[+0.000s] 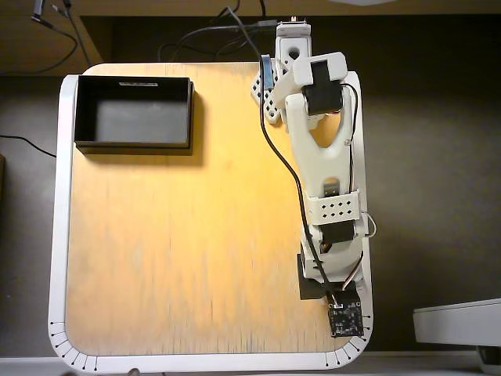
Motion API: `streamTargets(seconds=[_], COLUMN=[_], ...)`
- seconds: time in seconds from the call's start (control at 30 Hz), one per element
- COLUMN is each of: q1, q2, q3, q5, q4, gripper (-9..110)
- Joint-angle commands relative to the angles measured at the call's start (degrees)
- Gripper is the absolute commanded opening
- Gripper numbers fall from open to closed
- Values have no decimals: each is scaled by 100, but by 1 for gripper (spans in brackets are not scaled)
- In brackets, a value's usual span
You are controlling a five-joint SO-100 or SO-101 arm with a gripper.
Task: Grasp a lego block and put it in the bin.
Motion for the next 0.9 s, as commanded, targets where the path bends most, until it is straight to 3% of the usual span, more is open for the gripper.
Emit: streamTargets(seconds=[0.0, 0.87], q1=[-26, 290], q2=[105, -105], q3=[-782, -756], q5=[70, 44], q4=[-246, -492], gripper=[24, 13])
